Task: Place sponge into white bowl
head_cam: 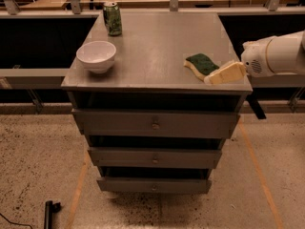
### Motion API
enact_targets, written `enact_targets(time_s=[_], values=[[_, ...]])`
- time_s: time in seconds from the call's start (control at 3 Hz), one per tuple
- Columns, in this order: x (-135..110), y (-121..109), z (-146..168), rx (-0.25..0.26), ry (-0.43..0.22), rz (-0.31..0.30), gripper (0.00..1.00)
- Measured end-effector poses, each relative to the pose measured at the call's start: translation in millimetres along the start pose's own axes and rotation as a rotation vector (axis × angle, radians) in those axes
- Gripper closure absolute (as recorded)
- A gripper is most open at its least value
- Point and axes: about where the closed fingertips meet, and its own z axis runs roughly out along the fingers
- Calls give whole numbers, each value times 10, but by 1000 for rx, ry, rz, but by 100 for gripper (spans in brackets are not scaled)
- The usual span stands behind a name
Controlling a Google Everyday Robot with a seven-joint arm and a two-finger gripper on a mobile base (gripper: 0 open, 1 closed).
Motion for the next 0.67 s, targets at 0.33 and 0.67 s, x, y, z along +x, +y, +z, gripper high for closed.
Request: enact_targets(time_s=[0.33, 0.67], values=[[46, -54, 186, 2, -14, 6, 0], [59, -130, 366, 7, -38, 45, 0]])
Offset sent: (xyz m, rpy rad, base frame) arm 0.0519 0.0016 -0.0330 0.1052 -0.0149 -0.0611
